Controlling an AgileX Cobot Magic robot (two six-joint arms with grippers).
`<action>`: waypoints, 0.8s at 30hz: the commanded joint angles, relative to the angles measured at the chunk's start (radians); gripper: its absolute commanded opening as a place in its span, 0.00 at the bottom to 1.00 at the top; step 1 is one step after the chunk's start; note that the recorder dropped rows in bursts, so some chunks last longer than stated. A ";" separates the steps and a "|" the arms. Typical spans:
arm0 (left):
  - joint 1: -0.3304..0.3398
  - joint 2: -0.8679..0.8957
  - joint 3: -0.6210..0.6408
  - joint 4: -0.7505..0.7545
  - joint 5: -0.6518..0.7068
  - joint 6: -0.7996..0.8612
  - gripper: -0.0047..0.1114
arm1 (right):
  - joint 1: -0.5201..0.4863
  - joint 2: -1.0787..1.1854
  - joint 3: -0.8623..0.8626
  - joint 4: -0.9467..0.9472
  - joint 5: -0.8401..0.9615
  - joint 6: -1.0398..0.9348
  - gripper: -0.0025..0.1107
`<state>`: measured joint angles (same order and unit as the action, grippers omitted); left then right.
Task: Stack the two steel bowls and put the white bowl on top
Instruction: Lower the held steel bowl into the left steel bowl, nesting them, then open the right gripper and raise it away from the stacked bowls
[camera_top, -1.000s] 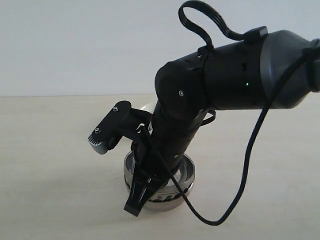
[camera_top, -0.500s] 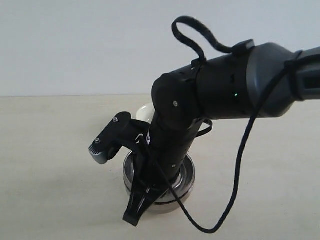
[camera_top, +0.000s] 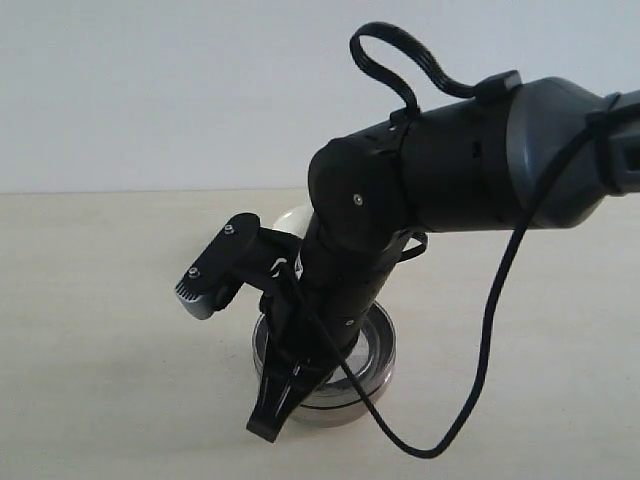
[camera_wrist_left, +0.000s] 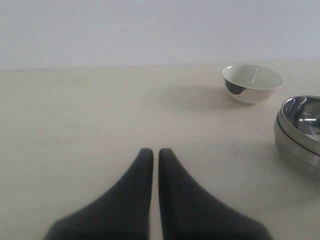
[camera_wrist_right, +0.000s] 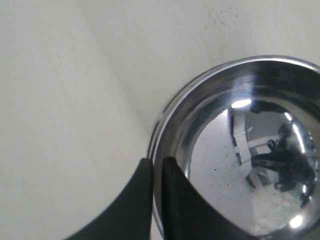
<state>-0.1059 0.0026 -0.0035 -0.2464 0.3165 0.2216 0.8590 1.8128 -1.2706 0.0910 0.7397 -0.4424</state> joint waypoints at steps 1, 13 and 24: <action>0.002 -0.003 0.004 0.001 -0.001 -0.006 0.07 | -0.002 -0.035 0.003 -0.010 0.001 0.008 0.02; 0.002 -0.003 0.004 0.001 -0.001 -0.006 0.07 | -0.004 -0.129 0.003 -0.219 0.029 0.306 0.32; 0.002 -0.003 0.004 0.001 -0.001 -0.006 0.07 | -0.096 -0.194 0.003 -0.229 0.042 0.404 0.32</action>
<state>-0.1059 0.0026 -0.0035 -0.2464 0.3165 0.2216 0.7968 1.6334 -1.2683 -0.1288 0.7725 -0.0637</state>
